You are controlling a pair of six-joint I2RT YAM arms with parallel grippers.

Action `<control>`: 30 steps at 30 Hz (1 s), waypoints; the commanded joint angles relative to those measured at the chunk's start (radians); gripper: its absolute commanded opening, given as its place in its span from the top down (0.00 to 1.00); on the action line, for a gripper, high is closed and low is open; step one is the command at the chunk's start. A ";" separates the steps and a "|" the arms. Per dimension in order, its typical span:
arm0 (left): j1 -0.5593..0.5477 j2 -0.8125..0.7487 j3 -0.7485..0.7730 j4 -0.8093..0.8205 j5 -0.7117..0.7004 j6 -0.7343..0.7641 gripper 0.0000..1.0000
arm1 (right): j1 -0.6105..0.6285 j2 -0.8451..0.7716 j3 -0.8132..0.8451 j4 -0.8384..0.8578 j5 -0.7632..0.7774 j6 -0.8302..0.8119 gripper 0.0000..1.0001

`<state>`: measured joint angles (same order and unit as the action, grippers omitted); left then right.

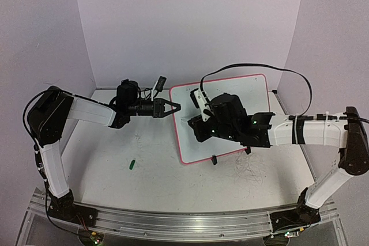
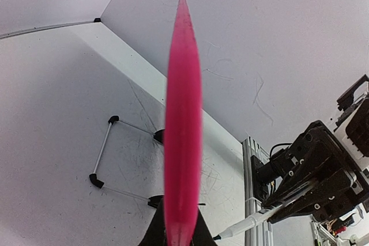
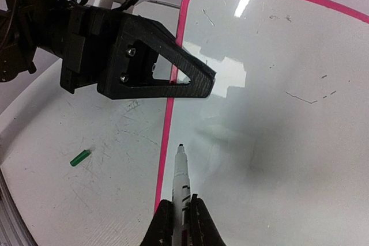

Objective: Write a sentence on the whiteboard
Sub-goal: Hold the whiteboard at the center of the board, then write a sentence on the whiteboard.

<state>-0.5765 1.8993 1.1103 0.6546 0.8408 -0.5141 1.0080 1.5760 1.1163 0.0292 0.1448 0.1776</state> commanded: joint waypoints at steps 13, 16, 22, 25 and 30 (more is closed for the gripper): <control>0.015 -0.004 0.013 -0.005 0.044 0.017 1.00 | -0.005 0.026 0.070 0.047 0.051 0.013 1.00; 0.015 -0.004 0.015 -0.005 0.044 0.012 1.00 | -0.004 0.043 0.080 0.048 0.043 0.013 1.00; 0.015 -0.005 0.016 -0.005 0.039 0.004 1.00 | -0.004 0.047 0.083 0.064 0.049 0.015 1.00; 0.014 -0.006 0.016 -0.005 0.038 0.002 1.00 | -0.004 0.057 0.090 0.066 0.051 0.016 1.00; 0.014 -0.010 0.017 -0.005 0.039 -0.001 1.00 | -0.004 0.071 0.097 0.068 0.049 0.020 1.00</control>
<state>-0.5739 1.8996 1.1103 0.6544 0.8577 -0.5056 1.0081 1.6298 1.1669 0.0569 0.1719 0.1848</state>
